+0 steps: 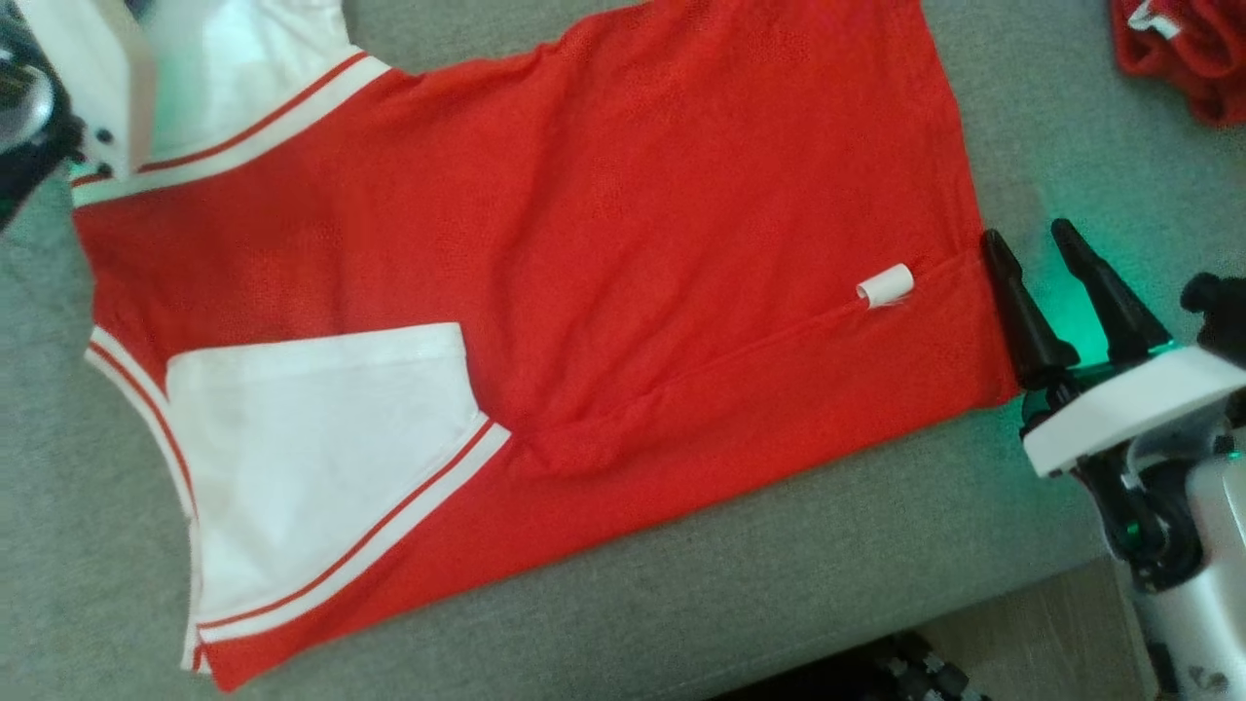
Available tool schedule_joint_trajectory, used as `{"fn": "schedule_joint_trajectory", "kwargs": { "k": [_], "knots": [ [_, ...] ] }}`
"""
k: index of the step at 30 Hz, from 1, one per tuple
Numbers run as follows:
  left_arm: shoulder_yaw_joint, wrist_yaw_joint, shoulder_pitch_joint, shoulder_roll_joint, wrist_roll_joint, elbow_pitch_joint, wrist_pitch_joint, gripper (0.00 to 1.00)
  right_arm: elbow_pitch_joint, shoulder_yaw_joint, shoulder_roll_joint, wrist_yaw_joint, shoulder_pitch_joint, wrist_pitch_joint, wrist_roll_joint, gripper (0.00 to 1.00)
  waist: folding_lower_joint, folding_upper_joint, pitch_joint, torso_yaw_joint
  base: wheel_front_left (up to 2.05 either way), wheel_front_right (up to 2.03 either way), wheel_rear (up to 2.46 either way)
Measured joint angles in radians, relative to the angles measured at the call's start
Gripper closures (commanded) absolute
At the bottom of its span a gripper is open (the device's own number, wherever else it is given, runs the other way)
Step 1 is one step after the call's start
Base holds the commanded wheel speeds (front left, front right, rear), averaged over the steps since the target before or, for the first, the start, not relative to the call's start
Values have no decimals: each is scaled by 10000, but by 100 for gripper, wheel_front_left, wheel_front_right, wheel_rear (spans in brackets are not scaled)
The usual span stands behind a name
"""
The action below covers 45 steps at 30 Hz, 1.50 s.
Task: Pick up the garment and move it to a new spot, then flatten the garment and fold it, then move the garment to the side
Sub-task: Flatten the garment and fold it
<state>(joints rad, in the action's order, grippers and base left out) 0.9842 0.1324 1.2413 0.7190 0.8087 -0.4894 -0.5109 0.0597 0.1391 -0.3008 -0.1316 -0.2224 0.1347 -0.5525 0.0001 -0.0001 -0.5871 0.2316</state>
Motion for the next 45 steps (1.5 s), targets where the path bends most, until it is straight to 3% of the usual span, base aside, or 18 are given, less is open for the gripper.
{"fn": "schedule_joint_trajectory", "kwargs": {
  "k": [3, 8, 13, 18, 26, 41, 44, 45],
  "knots": [
    [418, 0, 13, -21, -2, 104, 788, 100, 17, 88, -105, 0, -291, 205, 13, 0, -1, 0, 225, -123, 0, 0, 0],
    [1185, 0, 71, -27, 46, 123, 1198, 100, 560, 525, -600, 0, -1793, 1647, -10, 0, -2, 0, 554, -491, 0, 0, 0],
    [1894, 0, 547, -44, 150, 336, 1513, 100, 2102, 826, -637, 0, -4110, 3256, -128, 0, -1, 0, 724, -899, 0, 0, 0],
    [2520, 0, 1011, -169, 194, 483, 1720, 100, 3808, 1154, -596, 0, -5717, 3965, 176, 0, -1, 0, 748, -1237, 0, 0, 0],
    [3078, 0, 1310, -272, 403, 453, 1879, 100, 5409, 1804, -314, 0, -6876, 4021, 704, 0, -1, 0, 815, -1405, 0, 0, 0],
    [3381, 0, 1489, -322, 556, 387, 2059, 100, 6746, 2660, -303, 0, -7789, 3231, 591, 1, 0, 0, 699, -1656, 0, 0, 0],
    [3388, 0, 1489, -322, 556, 378, 2102, 100, 6966, 2796, -303, 0, -7938, 3131, 514, 7, -1, 1, 668, -1691, 0, 0, 0],
    [3388, 0, 1489, -324, 556, 374, 2104, 100, 7001, 2846, -313, 0, -7966, 3129, 483, 15, 0, 1, 665, -1701, 0, 0, 0]
  ]
}}
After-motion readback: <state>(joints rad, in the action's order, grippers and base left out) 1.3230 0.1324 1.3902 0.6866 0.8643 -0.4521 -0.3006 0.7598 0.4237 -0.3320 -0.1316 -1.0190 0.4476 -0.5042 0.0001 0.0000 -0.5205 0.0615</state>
